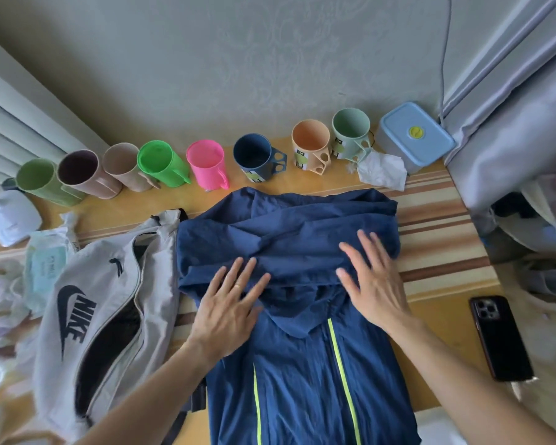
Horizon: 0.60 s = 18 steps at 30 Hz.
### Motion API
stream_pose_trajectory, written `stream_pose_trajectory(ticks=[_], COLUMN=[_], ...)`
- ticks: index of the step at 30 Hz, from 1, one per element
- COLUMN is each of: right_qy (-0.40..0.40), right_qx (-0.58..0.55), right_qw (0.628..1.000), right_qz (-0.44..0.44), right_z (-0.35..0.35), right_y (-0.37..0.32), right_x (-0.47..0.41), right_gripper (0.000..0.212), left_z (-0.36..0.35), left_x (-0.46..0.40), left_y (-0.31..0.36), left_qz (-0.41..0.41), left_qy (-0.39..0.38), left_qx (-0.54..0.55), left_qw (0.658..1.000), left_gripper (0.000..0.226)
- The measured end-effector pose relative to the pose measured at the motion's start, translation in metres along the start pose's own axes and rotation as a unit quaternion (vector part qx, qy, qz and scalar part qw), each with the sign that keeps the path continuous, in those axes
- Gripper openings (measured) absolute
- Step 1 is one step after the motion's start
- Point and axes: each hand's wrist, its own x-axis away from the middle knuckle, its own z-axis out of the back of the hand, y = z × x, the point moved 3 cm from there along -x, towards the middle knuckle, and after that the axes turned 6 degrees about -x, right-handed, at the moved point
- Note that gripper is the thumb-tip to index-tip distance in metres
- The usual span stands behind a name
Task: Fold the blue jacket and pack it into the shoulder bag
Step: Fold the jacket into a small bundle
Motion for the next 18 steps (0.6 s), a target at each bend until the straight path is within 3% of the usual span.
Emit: stream_pose_trajectory(ticks=[2,3,7,10,14,16,18], right_qy=[-0.125,-0.139,-0.008,-0.058,-0.145,-0.110,-0.048], right_qx=[0.064,0.066,-0.051,-0.014,0.003,-0.022,-0.097], right_qw=[0.989,0.985,0.977,0.989,0.988,0.990,0.977], right_qz=[-0.035,-0.072,-0.205,-0.138,-0.060,-0.086,-0.184], right_z=[-0.023,-0.025,-0.003,-0.010,-0.041,-0.041,-0.034], right_y=[0.019,0.028,0.038,0.023,0.017,0.013,0.014], right_x=[0.015,0.021,0.068,0.133,0.206,0.223,0.237], right_gripper=[0.070,0.075,0.069,0.060,0.066,0.072,0.075], left_z=[-0.029,-0.034,-0.025,-0.026,-0.050,-0.062,-0.070], left_x=[0.004,0.005,0.021,0.062,0.126,0.156,0.184], left_y=[0.003,0.005,0.036,0.062,0.084,0.092,0.100], left_qz=[0.033,0.055,0.088,0.053,0.042,0.061,0.097], left_qy=[-0.080,-0.092,-0.034,-0.028,-0.054,-0.057,-0.047], left_qx=[-0.007,-0.002,0.045,0.061,0.059,0.062,0.064], left_qw=[0.996,0.994,0.995,0.996,0.996,0.995,0.992], left_gripper=[0.069,0.073,0.070,0.067,0.061,0.059,0.057])
